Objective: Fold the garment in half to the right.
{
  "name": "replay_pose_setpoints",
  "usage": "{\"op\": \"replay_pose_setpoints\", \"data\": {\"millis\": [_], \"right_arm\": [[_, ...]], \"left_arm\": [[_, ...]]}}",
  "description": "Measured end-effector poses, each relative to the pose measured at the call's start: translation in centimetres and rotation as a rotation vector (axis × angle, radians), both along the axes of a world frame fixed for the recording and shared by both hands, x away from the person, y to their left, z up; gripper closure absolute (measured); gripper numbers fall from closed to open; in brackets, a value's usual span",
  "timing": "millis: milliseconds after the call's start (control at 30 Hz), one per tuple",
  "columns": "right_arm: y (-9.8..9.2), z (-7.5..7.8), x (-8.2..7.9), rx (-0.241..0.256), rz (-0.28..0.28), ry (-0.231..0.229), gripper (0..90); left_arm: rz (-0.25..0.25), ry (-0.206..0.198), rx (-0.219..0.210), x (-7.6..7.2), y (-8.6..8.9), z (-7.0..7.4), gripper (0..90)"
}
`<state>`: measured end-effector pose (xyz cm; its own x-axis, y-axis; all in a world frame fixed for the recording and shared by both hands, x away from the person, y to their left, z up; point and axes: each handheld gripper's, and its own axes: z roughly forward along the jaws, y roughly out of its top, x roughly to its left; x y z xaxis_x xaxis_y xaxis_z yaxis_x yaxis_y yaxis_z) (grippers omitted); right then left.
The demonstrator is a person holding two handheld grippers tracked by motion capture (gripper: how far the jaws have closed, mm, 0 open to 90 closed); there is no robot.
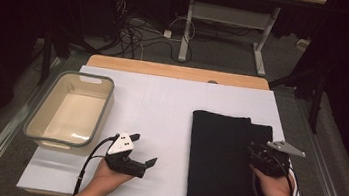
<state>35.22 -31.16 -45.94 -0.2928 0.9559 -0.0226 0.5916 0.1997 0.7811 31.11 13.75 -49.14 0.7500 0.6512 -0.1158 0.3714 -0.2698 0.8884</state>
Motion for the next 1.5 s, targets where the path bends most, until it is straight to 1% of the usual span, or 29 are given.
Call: {"op": "replay_pose_setpoints", "data": {"millis": [133, 233, 333, 367, 400, 467, 500, 567, 633, 667, 733, 800, 833, 967, 1067, 1167, 1233, 1333, 1500], "right_arm": [[0.2, -0.2, 1.1, 0.001, 0.0, 0.023, 47.8], [0.6, -0.3, 1.8, -0.002, 0.013, 0.031, 45.4], [0.9, -0.8, 2.3, -0.006, 0.008, 0.064, 41.6], [0.8, -0.9, 2.4, 0.004, 0.003, 0.078, 41.6], [0.8, -1.1, 2.4, 0.02, -0.002, 0.086, 43.0], [0.6, -1.3, 2.3, 0.055, 0.011, 0.087, 52.1], [0.6, -1.3, 2.1, 0.061, 0.017, 0.084, 55.0], [0.8, -1.4, 2.0, 0.054, 0.034, 0.067, 63.5], [1.1, -1.3, 1.7, 0.037, 0.05, 0.047, 75.3], [1.2, -1.2, 1.6, 0.021, 0.051, 0.035, 77.5], [1.5, -1.1, 1.3, -0.008, 0.053, 0.012, 79.1], [1.5, -0.6, 0.9, -0.001, 0.039, -0.014, 79.3], [1.4, -0.1, 0.7, -0.002, 0.04, -0.033, 79.3], [1.2, 2.6, -0.3, -0.013, 0.029, -0.105, 79.3], [1.0, 4.8, -0.9, -0.034, 0.019, -0.154, 79.3], [0.5, 6.5, -1.2, -0.055, -0.003, -0.187, 79.3], [0.0, 6.9, -1.1, -0.054, -0.02, -0.19, 79.3], [-1.1, 6.4, -0.7, -0.059, -0.053, -0.173, 79.2], [-2.9, 3.4, 0.7, -0.058, -0.107, -0.094, 79.2]], "left_arm": [[-0.002, 0.001, -0.001, 0.0, 0.0, 0.0, 0.0], [-0.003, 0.0, 0.0, 0.0, 0.0, 0.0, 0.0], [-0.002, -0.002, 0.0, 0.0, 0.0, 0.0, 0.0], [-0.001, -0.002, 0.001, 0.0, 0.0, 0.0, 0.0], [-0.001, -0.003, 0.002, 0.0, 0.0, 0.0, 0.0], [-0.001, -0.005, 0.004, -0.1, -0.1, 0.0, 0.0], [-0.001, -0.006, 0.005, -0.1, -0.1, 0.0, 0.0], [-0.001, -0.005, 0.004, -0.1, -0.1, 0.0, 0.0], [0.0, -0.005, 0.005, 0.0, -0.1, 0.0, 0.0], [-0.001, -0.005, 0.005, 0.0, -0.1, 0.0, 0.0], [-0.001, -0.003, 0.003, 0.0, 0.0, 0.0, 0.0], [0.0, -0.002, 0.003, 0.0, 0.0, 0.0, 0.0], [0.0, -0.002, 0.003, 0.0, 0.0, 0.0, 0.0], [0.0, -0.001, 0.002, 0.0, 0.0, 0.0, 0.0], [0.001, -0.001, 0.002, 0.0, 0.0, 0.0, 0.0], [0.001, -0.001, 0.002, 0.0, 0.0, 0.0, 0.0], [0.001, 0.0, 0.001, 0.0, 0.0, 0.0, 0.0], [-0.001, 0.0, 0.0, 0.0, 0.0, 0.0, 0.0], [0.0, 0.002, -0.003, 0.0, 0.0, 0.0, 0.0]]}}
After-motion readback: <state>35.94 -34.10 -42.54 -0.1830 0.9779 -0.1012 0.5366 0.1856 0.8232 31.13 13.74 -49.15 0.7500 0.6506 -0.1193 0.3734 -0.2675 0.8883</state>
